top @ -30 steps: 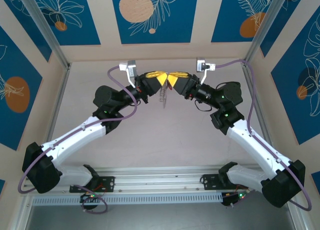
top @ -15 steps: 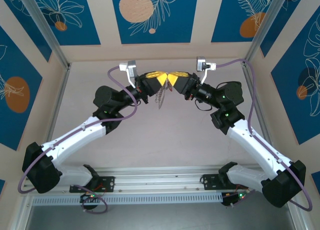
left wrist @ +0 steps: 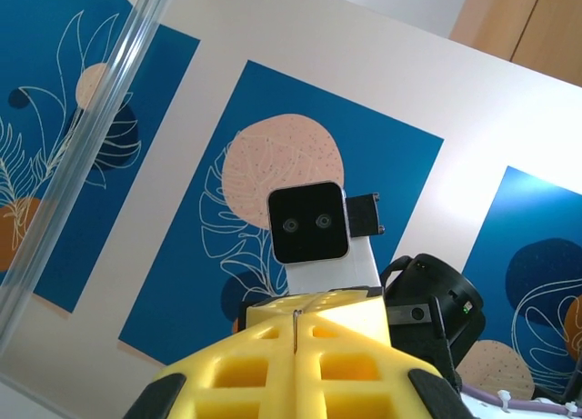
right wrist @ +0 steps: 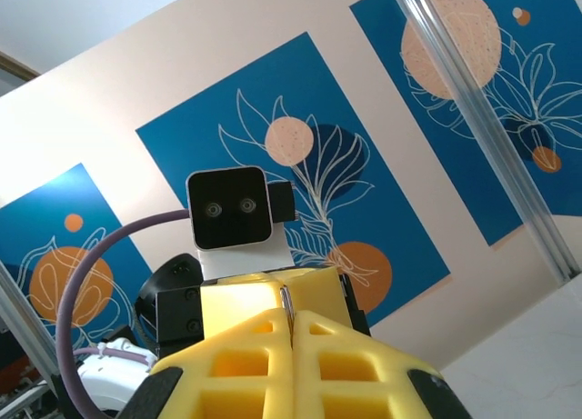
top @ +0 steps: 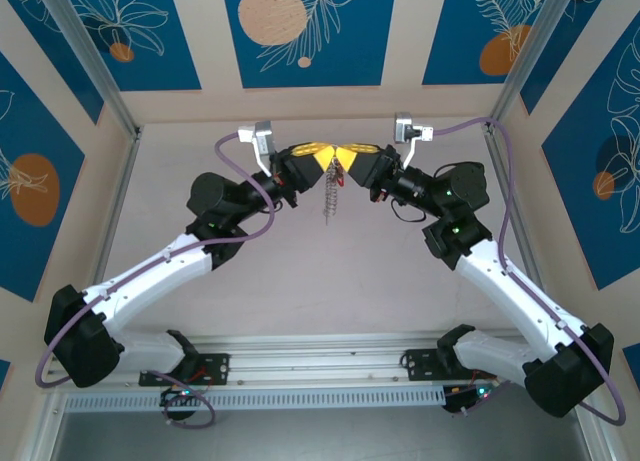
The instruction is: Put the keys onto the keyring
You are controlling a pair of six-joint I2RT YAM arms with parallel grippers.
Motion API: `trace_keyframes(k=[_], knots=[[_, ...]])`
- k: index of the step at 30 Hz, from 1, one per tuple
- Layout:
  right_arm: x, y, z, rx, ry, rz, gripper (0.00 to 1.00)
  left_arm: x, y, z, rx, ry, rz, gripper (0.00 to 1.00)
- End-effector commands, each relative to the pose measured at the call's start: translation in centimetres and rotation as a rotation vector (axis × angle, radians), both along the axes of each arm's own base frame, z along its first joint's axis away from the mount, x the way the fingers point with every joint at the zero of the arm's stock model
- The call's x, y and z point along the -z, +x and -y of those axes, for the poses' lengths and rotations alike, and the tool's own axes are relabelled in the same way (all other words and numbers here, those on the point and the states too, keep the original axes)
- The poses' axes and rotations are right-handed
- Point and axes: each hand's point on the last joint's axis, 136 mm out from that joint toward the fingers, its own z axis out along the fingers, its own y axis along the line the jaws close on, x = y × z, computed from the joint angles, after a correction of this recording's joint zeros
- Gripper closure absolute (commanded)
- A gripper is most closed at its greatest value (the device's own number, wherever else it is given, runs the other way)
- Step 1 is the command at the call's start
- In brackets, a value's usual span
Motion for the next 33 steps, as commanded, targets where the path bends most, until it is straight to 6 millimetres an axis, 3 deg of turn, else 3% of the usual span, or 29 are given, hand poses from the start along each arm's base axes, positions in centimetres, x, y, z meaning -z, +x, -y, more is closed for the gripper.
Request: trace_keyframes(k=[1, 3, 6, 11, 21, 33], knots=[[-1.7, -0.9, 0.8, 0.020, -0.001, 0.043, 1.00, -1.1, -0.5, -0.5, -0.022, -0.021, 0.009, 0.82], [-1.5, -1.0, 1.1, 0.029, -0.025, 0.040, 1.00, -1.1, -0.4, -0.6, -0.039, -0.005, 0.007, 0.65], [-1.2, -1.0, 1.7, 0.042, -0.065, 0.040, 1.00, -1.1, -0.4, -0.9, -0.068, 0.025, 0.017, 0.49], [-0.8, -1.1, 2.7, 0.050, -0.120, 0.048, 1.00, -1.0, -0.6, -1.0, -0.093, 0.087, 0.039, 0.39], [-0.7, -1.9, 3.6, -0.021, -0.252, 0.123, 1.00, -0.1, -0.9, 0.3, -0.050, 0.297, 0.104, 0.30], [-0.2, -2.1, 3.0, -0.099, -0.303, 0.147, 1.00, -0.4, -0.2, 0.4, 0.076, 0.291, 0.107, 0.30]])
